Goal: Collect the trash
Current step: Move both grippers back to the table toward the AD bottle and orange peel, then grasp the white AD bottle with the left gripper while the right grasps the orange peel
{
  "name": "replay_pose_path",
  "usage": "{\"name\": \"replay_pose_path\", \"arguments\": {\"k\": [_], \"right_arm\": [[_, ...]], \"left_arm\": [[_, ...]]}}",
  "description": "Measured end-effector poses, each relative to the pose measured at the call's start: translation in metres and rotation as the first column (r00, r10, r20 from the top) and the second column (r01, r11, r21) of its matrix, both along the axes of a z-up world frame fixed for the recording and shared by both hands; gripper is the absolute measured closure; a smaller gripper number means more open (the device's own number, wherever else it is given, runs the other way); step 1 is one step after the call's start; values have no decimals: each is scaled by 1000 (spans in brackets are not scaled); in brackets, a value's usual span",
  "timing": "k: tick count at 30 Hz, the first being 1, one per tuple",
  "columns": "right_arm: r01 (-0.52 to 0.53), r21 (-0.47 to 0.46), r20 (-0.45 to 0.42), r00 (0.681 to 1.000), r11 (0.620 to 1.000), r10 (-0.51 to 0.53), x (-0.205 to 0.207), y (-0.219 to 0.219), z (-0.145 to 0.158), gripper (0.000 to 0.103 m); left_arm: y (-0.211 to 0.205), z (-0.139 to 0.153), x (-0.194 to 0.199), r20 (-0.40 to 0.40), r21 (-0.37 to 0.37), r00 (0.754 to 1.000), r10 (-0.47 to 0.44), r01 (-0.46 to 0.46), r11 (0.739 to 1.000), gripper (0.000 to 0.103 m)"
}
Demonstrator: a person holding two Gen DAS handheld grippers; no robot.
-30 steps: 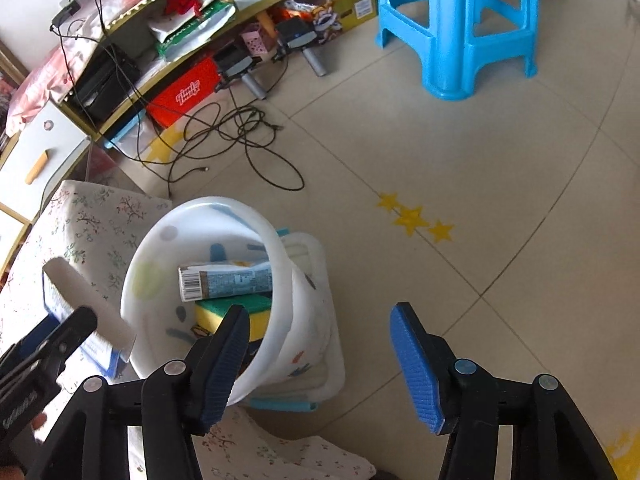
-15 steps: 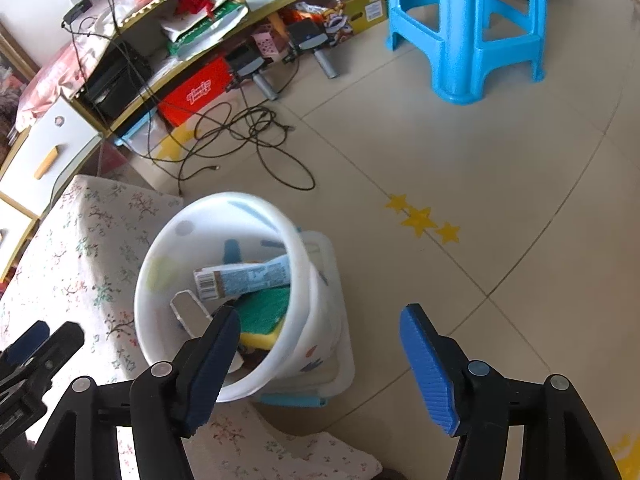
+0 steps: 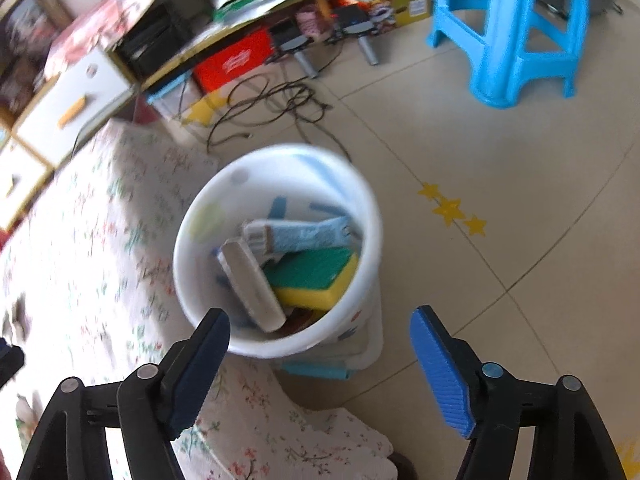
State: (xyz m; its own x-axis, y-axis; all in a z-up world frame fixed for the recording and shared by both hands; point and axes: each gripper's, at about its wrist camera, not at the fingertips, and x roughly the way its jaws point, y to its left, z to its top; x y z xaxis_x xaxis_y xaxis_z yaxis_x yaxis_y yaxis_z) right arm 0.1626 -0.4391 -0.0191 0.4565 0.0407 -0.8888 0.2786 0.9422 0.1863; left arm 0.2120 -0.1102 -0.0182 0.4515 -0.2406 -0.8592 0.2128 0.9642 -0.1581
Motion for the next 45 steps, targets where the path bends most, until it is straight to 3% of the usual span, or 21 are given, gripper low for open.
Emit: {"name": "replay_pose_path", "arguments": {"k": [12,17,20,23,27,33,38,40,45], "right_arm": [[-226,-1,-72,972,974,226,0,100,-19,12],[-300,-20,-99,950,954,297,1,136,-27,12],[-332,-26,-114,938,943,327,0,152,-31,12],[-350,-33,-123,931,936,344,1,165,-35,12],[-365,-37,-135,924,930,357,5,179,-39,12],[-394,-35,-141,912,918,386,5,203,-41,12],[-430,-38,-152,895,902,420,3,226,-45,12],[-440,-39,-154,890,897,430,3,235,-46,12],[-469,-23,-152,875,883,460,1,261,-47,12]], "left_arm": [[111,-20,-38,-79,42,988,136,-133,990,1],[146,-37,-49,-161,70,967,195,-186,980,1],[163,-44,-54,-213,48,955,208,-203,978,1],[173,-47,-57,-210,85,950,232,-219,972,1],[185,-50,-60,-215,64,943,255,-247,967,1],[195,-62,-58,-263,-31,934,243,-260,965,22],[187,-77,-53,-306,-70,930,202,-234,970,55],[186,-75,-54,-292,-62,935,200,-227,972,61],[191,-62,-60,-259,-77,947,189,-216,973,61]]}}
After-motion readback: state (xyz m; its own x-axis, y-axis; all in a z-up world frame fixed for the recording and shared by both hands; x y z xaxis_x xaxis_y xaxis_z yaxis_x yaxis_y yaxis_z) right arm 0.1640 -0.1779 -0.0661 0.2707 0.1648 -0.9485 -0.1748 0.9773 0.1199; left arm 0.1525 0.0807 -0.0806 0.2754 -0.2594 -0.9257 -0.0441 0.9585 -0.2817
